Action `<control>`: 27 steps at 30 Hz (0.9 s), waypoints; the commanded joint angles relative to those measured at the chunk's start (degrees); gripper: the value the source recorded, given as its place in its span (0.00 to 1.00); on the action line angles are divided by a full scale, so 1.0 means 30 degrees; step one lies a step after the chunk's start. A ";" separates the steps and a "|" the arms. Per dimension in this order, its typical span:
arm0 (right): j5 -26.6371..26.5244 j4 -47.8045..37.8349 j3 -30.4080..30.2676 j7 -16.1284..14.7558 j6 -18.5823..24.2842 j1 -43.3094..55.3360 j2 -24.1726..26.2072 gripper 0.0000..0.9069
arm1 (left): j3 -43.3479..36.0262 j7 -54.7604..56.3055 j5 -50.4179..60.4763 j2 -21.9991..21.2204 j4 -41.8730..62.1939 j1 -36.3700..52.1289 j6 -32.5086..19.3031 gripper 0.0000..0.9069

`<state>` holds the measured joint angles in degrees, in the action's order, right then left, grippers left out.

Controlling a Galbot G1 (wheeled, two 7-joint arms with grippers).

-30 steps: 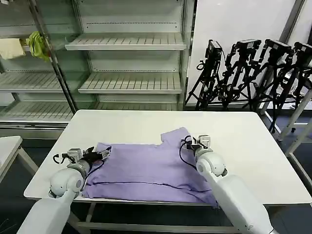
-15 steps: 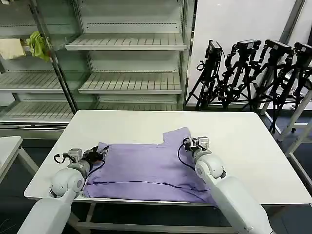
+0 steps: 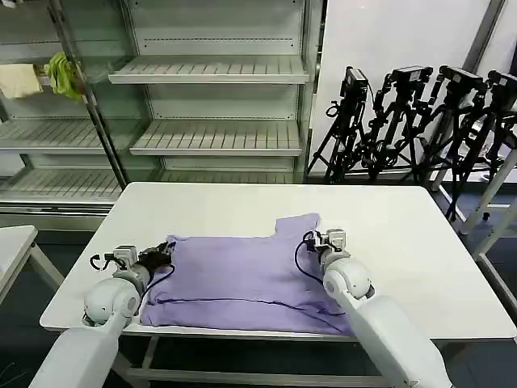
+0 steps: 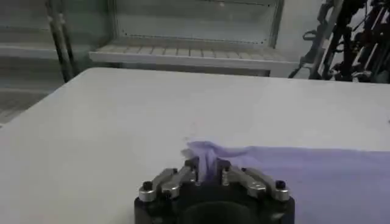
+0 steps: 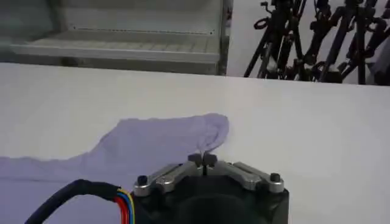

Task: Fold and organize the clothes.

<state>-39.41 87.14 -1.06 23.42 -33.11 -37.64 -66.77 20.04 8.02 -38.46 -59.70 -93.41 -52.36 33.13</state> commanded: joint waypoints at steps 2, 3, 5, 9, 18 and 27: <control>0.0000 -0.0001 -0.0044 -0.0030 -0.0041 -0.0033 -0.0007 0.00 | -0.0028 -0.0038 0.0041 0.0004 0.0018 0.0017 -0.0001 0.00; 0.0016 0.0056 -0.0051 -0.0032 -0.0039 -0.0049 0.0004 0.00 | -0.0030 -0.0047 0.0083 -0.0006 0.0010 0.0011 0.0000 0.00; 0.0043 0.0114 -0.0052 -0.0036 -0.0041 -0.0075 0.0013 0.00 | -0.0032 -0.0059 0.0118 -0.0001 -0.0013 0.0005 0.0000 0.01; 0.0098 0.0262 -0.0075 -0.0082 -0.0040 -0.0138 0.0077 0.00 | 0.0001 -0.0047 0.0174 0.0011 -0.0080 -0.0037 -0.0005 0.00; 0.0246 0.0819 0.0194 -0.0219 -0.0012 -0.0174 0.0185 0.00 | 0.0246 -0.0051 0.0219 -0.0052 -0.0468 -0.0220 -0.0023 0.00; 0.0278 0.2006 0.0851 -0.0385 -0.0002 -0.0329 0.0527 0.00 | 0.0685 -0.0184 0.0230 0.0056 -0.1176 -0.0507 -0.0025 0.00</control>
<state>-38.80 91.99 1.12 22.34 -33.42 -38.99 -65.00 22.10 7.48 -37.78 -59.51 -96.36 -53.76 33.03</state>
